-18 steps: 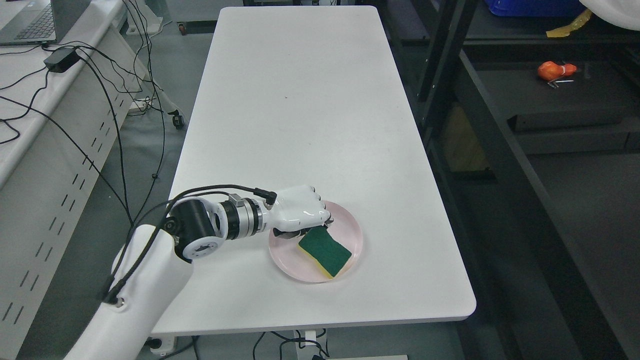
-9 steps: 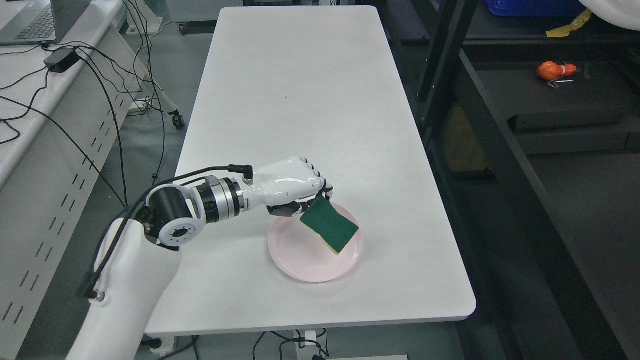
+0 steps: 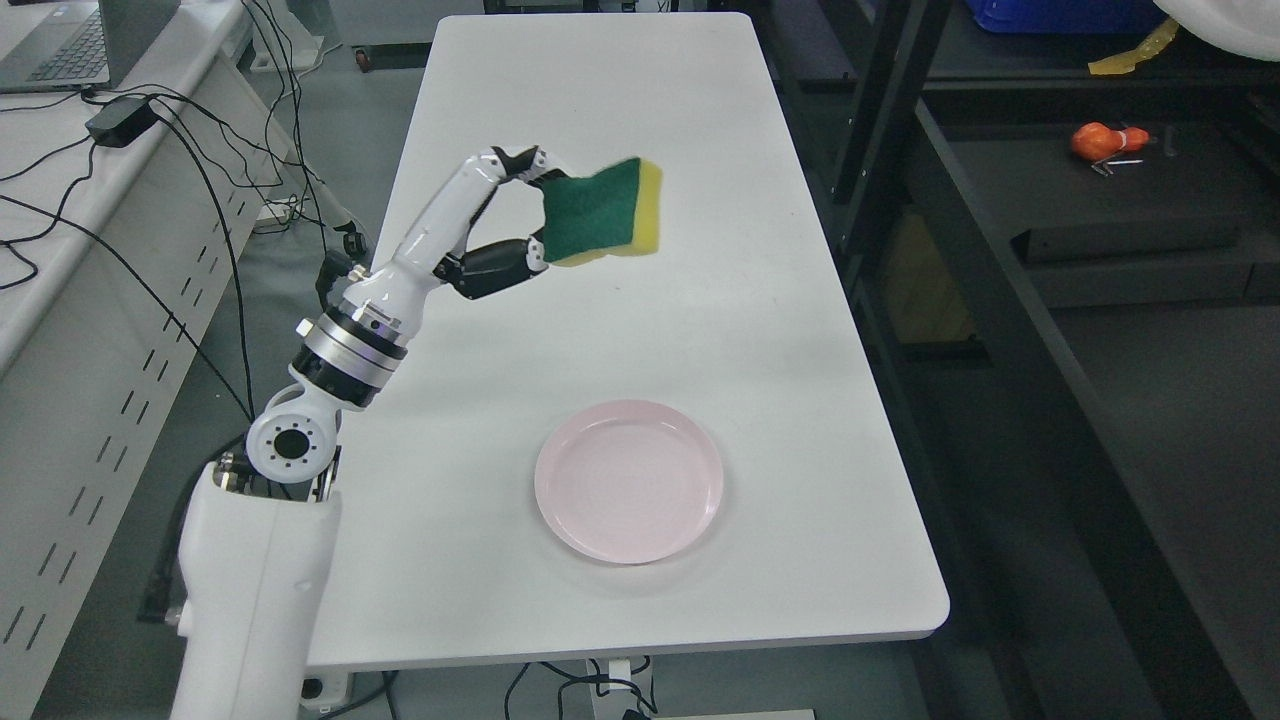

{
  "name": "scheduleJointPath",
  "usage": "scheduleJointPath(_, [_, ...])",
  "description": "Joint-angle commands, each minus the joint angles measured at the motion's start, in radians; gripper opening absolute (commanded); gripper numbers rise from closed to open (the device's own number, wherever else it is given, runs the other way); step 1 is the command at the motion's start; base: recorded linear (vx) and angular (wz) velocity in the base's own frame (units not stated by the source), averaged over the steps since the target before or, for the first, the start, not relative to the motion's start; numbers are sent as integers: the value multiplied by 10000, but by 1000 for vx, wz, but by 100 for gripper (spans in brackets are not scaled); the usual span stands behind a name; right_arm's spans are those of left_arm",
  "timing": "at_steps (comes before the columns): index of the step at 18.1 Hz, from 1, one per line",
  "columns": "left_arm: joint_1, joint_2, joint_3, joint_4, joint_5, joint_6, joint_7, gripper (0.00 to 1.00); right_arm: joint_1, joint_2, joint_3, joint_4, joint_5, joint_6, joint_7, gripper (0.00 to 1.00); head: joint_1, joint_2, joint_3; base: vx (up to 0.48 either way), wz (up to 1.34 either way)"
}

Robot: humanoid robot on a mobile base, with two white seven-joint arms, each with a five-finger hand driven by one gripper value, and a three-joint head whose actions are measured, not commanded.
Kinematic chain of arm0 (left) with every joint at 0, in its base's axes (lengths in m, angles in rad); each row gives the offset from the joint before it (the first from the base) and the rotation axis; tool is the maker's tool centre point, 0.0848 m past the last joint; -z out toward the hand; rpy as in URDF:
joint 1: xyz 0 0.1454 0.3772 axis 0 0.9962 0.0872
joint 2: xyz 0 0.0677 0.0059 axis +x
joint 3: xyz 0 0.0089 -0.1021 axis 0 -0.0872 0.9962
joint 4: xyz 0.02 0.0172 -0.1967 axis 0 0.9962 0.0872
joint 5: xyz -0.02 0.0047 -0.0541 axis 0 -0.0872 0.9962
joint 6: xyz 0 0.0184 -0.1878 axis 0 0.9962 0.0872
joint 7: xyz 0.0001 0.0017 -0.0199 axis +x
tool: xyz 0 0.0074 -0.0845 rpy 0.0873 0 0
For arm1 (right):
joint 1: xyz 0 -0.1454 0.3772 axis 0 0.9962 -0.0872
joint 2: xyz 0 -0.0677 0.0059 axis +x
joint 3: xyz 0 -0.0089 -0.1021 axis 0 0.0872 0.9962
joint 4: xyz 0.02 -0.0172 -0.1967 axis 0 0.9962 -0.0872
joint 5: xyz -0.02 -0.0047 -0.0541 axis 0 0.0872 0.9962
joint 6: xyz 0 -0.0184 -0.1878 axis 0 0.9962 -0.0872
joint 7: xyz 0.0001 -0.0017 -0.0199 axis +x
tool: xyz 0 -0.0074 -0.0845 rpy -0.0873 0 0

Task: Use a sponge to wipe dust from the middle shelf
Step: 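Lift the sponge up and away from the plate with the left hand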

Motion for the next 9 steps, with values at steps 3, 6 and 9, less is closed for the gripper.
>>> scheduleJointPath(3, [2292,-449,534,-62,4331,-397,1471,0,0,-175,10,-174,0,4,-2,100,0,0,0,0,0])
scheduleJointPath(6, [2875,-449,274,-77,5313,-566,1441,0,0,-175,10,-174,0,4,-2,100,0,0,0,0,0])
scheduleJointPath(9, [3076,-449,-48,-77,5561,-582,1395,0,0,-175,10,-174,0,4,-2,100,0,0,0,0,0])
